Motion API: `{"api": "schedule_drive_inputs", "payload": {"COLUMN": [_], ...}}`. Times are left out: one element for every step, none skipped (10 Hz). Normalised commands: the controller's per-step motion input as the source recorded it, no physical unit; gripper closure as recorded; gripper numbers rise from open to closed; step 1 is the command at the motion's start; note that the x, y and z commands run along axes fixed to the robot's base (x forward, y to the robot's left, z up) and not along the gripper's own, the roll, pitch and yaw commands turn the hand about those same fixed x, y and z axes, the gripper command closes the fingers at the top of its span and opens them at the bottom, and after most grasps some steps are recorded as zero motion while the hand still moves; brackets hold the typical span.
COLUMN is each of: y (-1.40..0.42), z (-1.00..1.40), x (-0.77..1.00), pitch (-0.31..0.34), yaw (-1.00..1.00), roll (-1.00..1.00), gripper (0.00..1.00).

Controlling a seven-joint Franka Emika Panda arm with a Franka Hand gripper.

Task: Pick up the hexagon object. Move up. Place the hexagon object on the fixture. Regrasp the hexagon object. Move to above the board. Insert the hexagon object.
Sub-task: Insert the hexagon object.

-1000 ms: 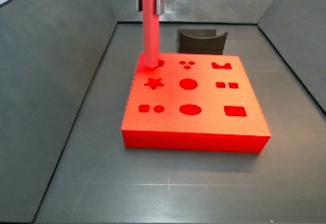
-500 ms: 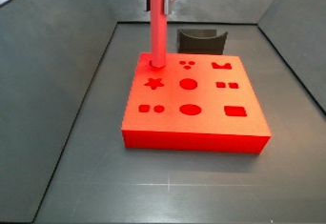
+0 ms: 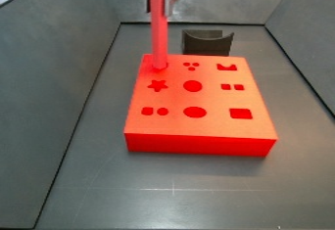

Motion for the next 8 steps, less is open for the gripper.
{"api": "schedule_drive_inputs", "payload": {"y": [0.0, 0.0, 0.0, 0.0, 0.0, 0.0, 0.02, 0.0], "z": [-0.27, -0.35, -0.49, -0.55, -0.44, -0.19, -0.05, 0.0], "x": [-0.1, -0.01, 0.0, 0.02, 0.11, 0.06, 0.02, 0.0], "pitch": [-0.071, -0.099, -0.136, -0.144, -0.077, -0.043, -0.009, 0.0], "yaw": [0.0, 0.0, 0.0, 0.0, 0.0, -0.04, -0.02, 0.0], "roll": [0.0, 0.0, 0.02, 0.0, 0.0, -0.06, -0.06, 0.0], "gripper": [1.0, 1.0, 1.0, 1.0, 1.0, 1.0, 1.0, 1.0]}}
